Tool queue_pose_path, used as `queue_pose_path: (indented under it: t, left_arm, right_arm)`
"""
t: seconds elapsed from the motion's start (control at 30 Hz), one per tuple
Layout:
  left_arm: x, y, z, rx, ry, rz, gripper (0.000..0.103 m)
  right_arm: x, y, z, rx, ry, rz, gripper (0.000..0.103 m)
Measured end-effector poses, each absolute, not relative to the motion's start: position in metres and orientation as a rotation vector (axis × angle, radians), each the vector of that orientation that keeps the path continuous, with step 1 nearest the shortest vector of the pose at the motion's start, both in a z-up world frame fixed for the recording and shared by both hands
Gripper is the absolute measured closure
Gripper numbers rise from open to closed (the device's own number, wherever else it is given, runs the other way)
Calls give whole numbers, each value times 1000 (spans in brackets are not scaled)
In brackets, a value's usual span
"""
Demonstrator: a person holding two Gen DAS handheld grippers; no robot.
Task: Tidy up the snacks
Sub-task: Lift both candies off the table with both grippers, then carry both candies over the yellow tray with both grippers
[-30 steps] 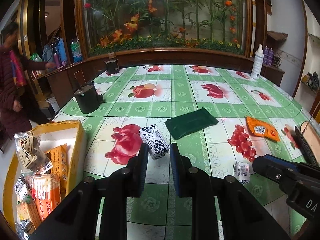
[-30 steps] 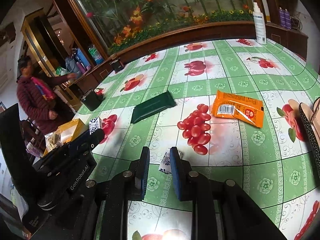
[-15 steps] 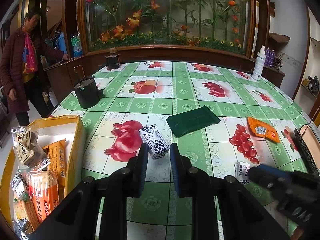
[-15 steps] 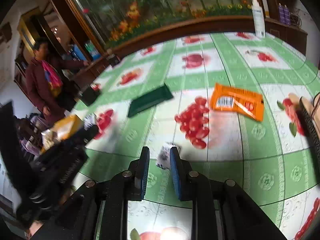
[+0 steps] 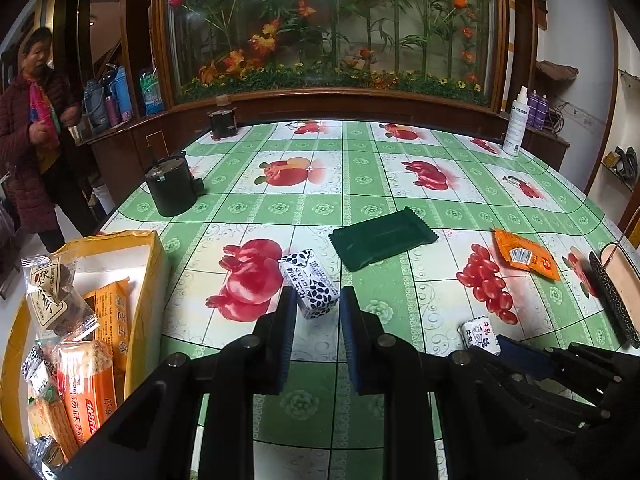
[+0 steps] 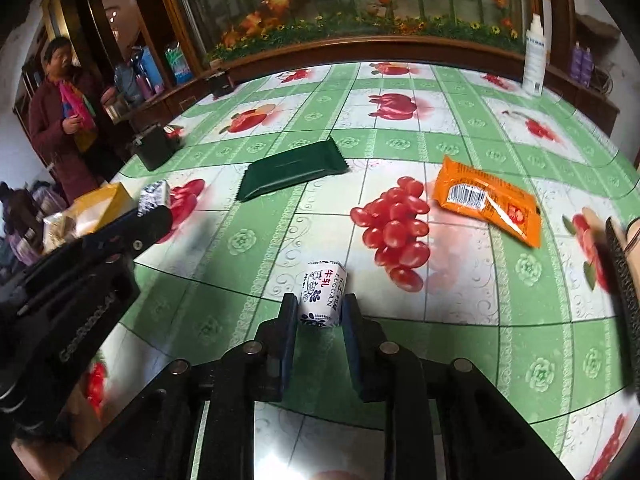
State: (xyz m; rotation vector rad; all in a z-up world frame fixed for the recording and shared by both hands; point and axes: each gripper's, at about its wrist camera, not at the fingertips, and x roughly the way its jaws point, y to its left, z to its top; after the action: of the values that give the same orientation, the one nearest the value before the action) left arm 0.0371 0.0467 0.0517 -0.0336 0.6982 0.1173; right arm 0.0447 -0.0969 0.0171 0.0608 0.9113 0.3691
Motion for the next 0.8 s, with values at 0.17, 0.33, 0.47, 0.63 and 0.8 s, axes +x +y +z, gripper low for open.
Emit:
queue_pose_path:
  t: [0.17,0.33,0.47,0.63,0.8]
  left_arm:
    - [36,48,53,-39,694,120,82]
    - [34,51,57,-62,685,112,82]
    - [23,57,66,-104,669,91,82]
    - [0,69,83,-140,634,88,82]
    - [-26,87,99,-140,599,106,82]
  right_arm:
    - [36,-100,32,94,844,401,79]
    - [29,-99,45,117,796,421,79]
    - [25,-97,51,133,775,437,79]
    - [19,-87,55,153,759,464,79]
    - [6,-68,60,158,752,509,78]
